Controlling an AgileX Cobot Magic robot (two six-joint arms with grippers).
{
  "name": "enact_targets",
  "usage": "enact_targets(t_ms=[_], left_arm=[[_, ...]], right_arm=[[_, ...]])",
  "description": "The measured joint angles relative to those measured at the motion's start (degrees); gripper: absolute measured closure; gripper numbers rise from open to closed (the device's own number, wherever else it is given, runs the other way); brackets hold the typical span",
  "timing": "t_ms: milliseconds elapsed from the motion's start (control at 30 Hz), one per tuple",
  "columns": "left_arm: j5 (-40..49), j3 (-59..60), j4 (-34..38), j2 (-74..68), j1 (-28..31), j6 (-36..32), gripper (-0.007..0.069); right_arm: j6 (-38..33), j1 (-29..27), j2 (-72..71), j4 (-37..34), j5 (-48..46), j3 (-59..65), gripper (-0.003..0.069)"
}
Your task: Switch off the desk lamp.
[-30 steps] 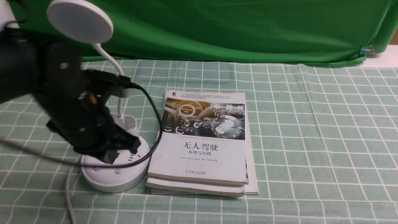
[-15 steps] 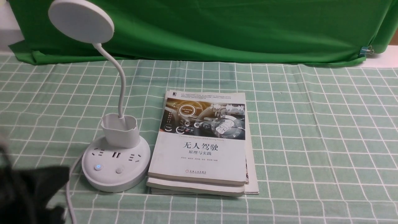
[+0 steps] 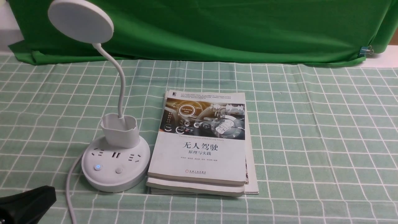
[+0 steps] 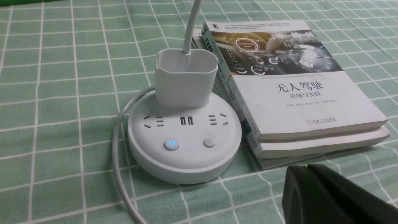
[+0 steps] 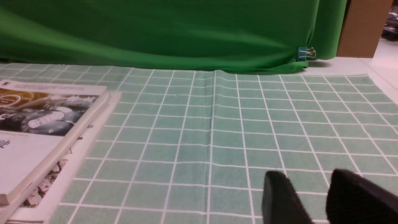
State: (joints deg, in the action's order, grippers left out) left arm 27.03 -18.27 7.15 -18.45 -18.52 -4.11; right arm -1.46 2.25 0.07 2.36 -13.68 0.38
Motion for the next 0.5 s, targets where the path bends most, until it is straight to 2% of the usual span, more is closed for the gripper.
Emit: enact_targets(t_ms=[167, 300, 500], left_arm=[[-0.31, 0.25, -0.61, 0.0, 0.0, 0.0, 0.0621], [-2.33, 2.25, -4.57, 0.83, 0.69, 0.02, 0.0621], [-7.6, 10.11, -4.27, 7.84, 8.3, 0.07, 0.0621]], right_arm=[[0.0, 0.0, 0.0, 0.0, 0.0, 0.0, 0.0417], [0.0, 0.0, 0.0, 0.0, 0.0, 0.0, 0.0417], [0.0, 0.0, 0.0, 0.0, 0.0, 0.0, 0.0417]])
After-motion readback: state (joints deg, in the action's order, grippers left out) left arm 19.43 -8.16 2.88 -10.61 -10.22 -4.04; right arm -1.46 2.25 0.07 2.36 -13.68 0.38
